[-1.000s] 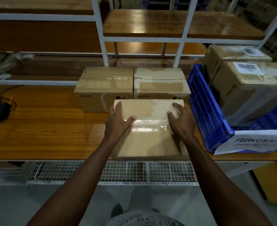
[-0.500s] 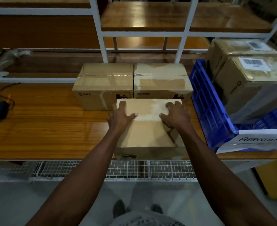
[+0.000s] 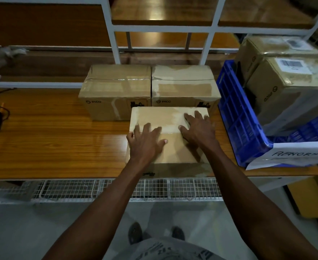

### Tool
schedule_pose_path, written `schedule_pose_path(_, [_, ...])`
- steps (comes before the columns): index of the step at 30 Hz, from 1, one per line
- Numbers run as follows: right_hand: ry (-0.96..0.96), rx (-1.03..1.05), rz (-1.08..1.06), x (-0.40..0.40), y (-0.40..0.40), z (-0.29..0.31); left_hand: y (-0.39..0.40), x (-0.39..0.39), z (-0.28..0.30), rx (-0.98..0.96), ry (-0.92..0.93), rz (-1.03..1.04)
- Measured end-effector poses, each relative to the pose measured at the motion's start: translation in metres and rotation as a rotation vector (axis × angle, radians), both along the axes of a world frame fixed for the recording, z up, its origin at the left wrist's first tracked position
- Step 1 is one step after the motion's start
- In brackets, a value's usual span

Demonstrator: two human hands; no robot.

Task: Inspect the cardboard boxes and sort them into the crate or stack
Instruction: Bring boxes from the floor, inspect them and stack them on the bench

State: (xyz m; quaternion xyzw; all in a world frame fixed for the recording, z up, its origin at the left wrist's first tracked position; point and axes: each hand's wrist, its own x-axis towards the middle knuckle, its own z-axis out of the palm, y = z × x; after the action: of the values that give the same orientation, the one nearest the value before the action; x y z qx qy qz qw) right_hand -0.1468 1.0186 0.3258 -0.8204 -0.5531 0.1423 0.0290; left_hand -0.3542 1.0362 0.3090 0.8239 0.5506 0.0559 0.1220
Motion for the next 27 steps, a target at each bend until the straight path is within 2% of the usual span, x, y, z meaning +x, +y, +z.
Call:
schedule_pose_path(7, [0.084,-0.07,-0.019,-0.042,-0.04,0.013,0.001,-0.002,0.011,-0.029,-0.013,0.012])
schedule_pose_path(14, [0.087,0.022,-0.025,-0.051,-0.059,-0.002,-0.017,-0.003,0.011,-0.069,-0.023,0.015])
schedule_pose_path(18, [0.092,0.058,-0.016,-0.051,-0.064,-0.006,-0.036,-0.017,-0.001,-0.11,-0.109,-0.027])
schedule_pose_path(22, [0.228,0.248,-0.054,-0.042,-0.076,-0.014,-0.033,-0.054,-0.014,-0.12,-0.284,-0.109])
schedule_pose_path(24, [0.295,0.273,-0.031,-0.034,-0.083,-0.018,-0.033,-0.069,-0.016,-0.111,-0.295,-0.145])
schedule_pose_path(27, [0.259,0.26,0.017,-0.026,-0.095,-0.021,-0.038,-0.076,-0.018,-0.088,-0.274,-0.155])
